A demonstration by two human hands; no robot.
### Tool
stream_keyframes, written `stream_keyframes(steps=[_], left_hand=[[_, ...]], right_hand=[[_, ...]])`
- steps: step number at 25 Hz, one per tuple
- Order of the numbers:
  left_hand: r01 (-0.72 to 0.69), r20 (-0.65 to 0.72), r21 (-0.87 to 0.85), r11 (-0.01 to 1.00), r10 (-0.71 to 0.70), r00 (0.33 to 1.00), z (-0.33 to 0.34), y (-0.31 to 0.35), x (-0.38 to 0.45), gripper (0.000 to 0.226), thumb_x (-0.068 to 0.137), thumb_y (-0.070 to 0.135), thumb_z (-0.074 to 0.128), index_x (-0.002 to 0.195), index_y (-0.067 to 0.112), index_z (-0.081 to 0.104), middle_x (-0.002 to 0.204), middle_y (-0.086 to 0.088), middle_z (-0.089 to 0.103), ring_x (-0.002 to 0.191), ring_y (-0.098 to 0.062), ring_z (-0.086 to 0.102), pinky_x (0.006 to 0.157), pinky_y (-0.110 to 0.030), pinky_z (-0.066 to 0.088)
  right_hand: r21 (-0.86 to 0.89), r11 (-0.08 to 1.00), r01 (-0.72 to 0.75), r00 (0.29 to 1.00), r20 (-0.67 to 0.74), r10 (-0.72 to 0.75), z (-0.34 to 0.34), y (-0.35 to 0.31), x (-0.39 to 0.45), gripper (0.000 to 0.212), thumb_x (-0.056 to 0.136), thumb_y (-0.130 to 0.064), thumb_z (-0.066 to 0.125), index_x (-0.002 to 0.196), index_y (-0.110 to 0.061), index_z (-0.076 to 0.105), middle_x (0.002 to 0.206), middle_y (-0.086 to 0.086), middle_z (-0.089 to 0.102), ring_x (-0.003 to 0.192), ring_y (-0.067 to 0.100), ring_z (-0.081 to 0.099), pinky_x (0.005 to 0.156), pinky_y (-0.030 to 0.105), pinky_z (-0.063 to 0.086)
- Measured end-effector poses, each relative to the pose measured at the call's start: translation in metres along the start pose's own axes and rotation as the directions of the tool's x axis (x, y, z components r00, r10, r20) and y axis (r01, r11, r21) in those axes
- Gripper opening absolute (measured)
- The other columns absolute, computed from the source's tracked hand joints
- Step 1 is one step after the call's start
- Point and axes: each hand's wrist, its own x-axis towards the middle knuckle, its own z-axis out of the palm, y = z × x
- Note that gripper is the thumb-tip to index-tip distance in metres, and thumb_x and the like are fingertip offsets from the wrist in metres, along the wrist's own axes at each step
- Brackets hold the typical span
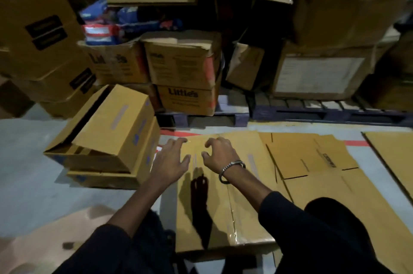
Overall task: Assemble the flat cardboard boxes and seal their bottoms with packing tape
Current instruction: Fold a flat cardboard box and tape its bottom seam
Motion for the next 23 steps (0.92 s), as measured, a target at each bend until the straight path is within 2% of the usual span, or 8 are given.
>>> stream_keyframes(steps=[4, 7, 10, 13, 15, 17, 20, 23], left_hand=[[0.071, 0.293, 0.016, 0.997, -0.073, 0.953, 0.069, -0.017, 0.037, 0.069, 0.082, 0.054, 0.05, 0.144, 0.024, 0.048, 0.125, -0.008, 0.054, 0.123, -0.031, 0.056, 0.098, -0.046, 0.051], [-0.001, 0.435, 0.069, 0.998, -0.029, 0.9, 0.114, -0.032, 0.073, 0.075, 0.088, 0.052, 0.053, 0.154, 0.021, 0.038, 0.139, -0.012, 0.049, 0.132, -0.033, 0.051, 0.104, -0.048, 0.049], [-0.104, 0.303, 0.111, 0.988, 0.065, 0.951, 0.146, -0.033, 0.108, 0.065, 0.105, 0.042, 0.045, 0.161, 0.013, 0.03, 0.16, -0.017, 0.038, 0.147, -0.036, 0.036, 0.116, -0.049, 0.038], [-0.136, 0.203, 0.333, 0.933, 0.07, 0.977, 0.173, -0.044, 0.14, 0.065, 0.108, 0.048, 0.02, 0.161, 0.012, 0.028, 0.167, -0.016, 0.028, 0.154, -0.032, 0.027, 0.123, -0.049, 0.029], [-0.159, 0.235, 0.421, 0.893, 0.062, 0.97, 0.187, -0.054, 0.157, 0.075, 0.103, 0.057, 0.004, 0.162, 0.017, 0.025, 0.167, -0.012, 0.031, 0.153, -0.03, 0.029, 0.122, -0.052, 0.028], [-0.139, 0.23, 0.413, 0.9, 0.045, 0.972, 0.195, -0.064, 0.169, 0.078, 0.1, 0.065, 0.001, 0.16, 0.024, 0.03, 0.157, -0.006, 0.044, 0.145, -0.03, 0.038, 0.118, -0.057, 0.029], [0.017, 0.201, 0.346, 0.938, -0.091, 0.975, 0.193, -0.081, 0.181, 0.078, 0.097, 0.074, 0.001, 0.146, 0.029, 0.043, 0.141, -0.007, 0.053, 0.132, -0.032, 0.043, 0.113, -0.057, 0.032], [0.198, 0.222, 0.188, 0.962, -0.238, 0.946, 0.186, -0.085, 0.181, 0.079, 0.098, 0.079, 0.013, 0.141, 0.022, 0.047, 0.139, -0.016, 0.05, 0.133, -0.036, 0.036, 0.108, -0.055, 0.035]], right_hand=[[-0.022, 0.995, -0.1, 0.988, 0.115, 0.101, 0.042, 0.08, 0.039, 0.039, 0.1, -0.039, 0.058, 0.133, -0.018, 0.06, 0.132, 0.01, 0.057, 0.134, 0.032, 0.046, 0.103, 0.043, 0.047], [0.104, 0.982, -0.157, 0.986, 0.073, 0.15, 0.066, 0.113, 0.091, 0.046, 0.104, -0.047, 0.048, 0.141, -0.019, 0.054, 0.14, 0.008, 0.055, 0.134, 0.031, 0.046, 0.106, 0.045, 0.042], [0.186, 0.981, -0.058, 0.998, -0.024, 0.064, 0.093, 0.117, 0.148, 0.048, 0.108, -0.043, 0.04, 0.148, -0.019, 0.047, 0.151, 0.005, 0.048, 0.145, 0.026, 0.038, 0.115, 0.046, 0.029], [0.083, 0.994, 0.071, 0.997, -0.02, -0.069, 0.117, 0.12, 0.196, 0.053, 0.109, -0.044, 0.03, 0.158, -0.023, 0.034, 0.159, 0.003, 0.04, 0.153, 0.023, 0.026, 0.122, 0.049, 0.018], [-0.061, 0.987, 0.15, 0.989, 0.022, -0.149, 0.124, 0.139, 0.214, 0.05, 0.109, -0.047, 0.026, 0.151, -0.025, 0.044, 0.149, 0.001, 0.053, 0.143, 0.021, 0.04, 0.118, 0.049, 0.022], [-0.227, 0.944, 0.239, 0.97, 0.005, -0.244, 0.123, 0.166, 0.219, 0.047, 0.109, -0.049, 0.024, 0.131, -0.025, 0.059, 0.128, -0.001, 0.066, 0.123, 0.02, 0.056, 0.108, 0.044, 0.032], [-0.285, 0.946, 0.153, 0.985, -0.039, -0.17, 0.096, 0.207, 0.221, 0.055, 0.108, -0.054, 0.018, 0.106, -0.024, 0.064, 0.106, -0.001, 0.071, 0.099, 0.019, 0.06, 0.097, 0.043, 0.041], [-0.326, 0.944, -0.049, 0.996, -0.08, 0.024, 0.071, 0.249, 0.221, 0.066, 0.105, -0.063, 0.016, 0.1, -0.02, 0.065, 0.101, 0.004, 0.07, 0.096, 0.022, 0.059, 0.093, 0.044, 0.045]])
